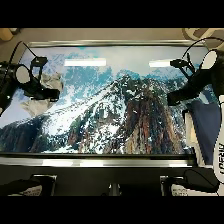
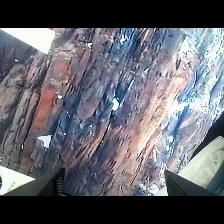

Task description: Fold the shirts.

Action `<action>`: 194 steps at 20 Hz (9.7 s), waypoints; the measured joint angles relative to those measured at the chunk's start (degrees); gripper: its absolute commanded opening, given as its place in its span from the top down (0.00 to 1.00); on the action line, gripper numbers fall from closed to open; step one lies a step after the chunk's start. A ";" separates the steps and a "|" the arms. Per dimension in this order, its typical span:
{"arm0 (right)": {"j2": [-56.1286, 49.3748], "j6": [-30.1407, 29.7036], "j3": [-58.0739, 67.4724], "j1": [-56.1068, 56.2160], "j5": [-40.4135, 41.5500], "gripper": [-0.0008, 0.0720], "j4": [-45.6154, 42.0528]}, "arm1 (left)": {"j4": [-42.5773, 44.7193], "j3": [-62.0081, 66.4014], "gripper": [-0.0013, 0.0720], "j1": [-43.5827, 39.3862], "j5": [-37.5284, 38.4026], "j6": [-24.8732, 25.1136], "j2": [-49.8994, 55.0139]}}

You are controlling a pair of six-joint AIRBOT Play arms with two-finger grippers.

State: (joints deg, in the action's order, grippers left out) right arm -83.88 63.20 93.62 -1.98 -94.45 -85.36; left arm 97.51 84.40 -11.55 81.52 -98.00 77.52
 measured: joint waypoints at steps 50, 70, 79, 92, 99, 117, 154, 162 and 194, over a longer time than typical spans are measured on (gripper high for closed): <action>18.56 -5.05 0.11 0.07 28.09 0.17 3.23 | -18.25 32.46 0.95 4.70 -11.39 7.63 7.41; 21.81 -5.70 -19.23 0.07 7.23 0.06 5.57 | -22.16 -25.40 0.39 -21.57 -21.35 1.90 -9.29; 17.55 -11.30 -39.63 0.07 8.48 0.02 10.54 | -21.66 -22.84 0.17 -6.88 -3.41 9.44 -11.08; 17.29 -14.84 -54.40 0.07 16.65 0.01 10.71 | -29.68 -47.25 0.17 -2.38 -11.28 11.19 -10.97; 16.46 -15.02 -55.17 0.07 21.57 0.10 11.61 | -33.29 -48.74 0.95 -5.49 -17.68 9.40 -10.49; 44.87 -3.48 4.09 0.07 42.07 0.96 7.91 | -15.43 28.79 0.95 0.87 -26.18 1.03 -31.19; 28.94 5.66 8.55 0.07 19.91 0.96 2.10 | 11.06 20.22 0.95 4.72 -50.36 -15.45 -20.02; 5.88 17.81 7.10 0.07 29.73 0.96 8.22 | -3.45 20.20 0.95 4.42 -50.36 -19.69 6.36; -7.23 -2.62 6.84 0.04 13.27 0.96 8.37 | -52.00 -24.68 0.95 -3.76 -39.12 -5.07 13.55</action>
State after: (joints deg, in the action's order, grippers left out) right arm -91.11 60.58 100.47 -1.93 -81.19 -76.99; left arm 45.52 59.72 -15.31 42.39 -103.07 91.07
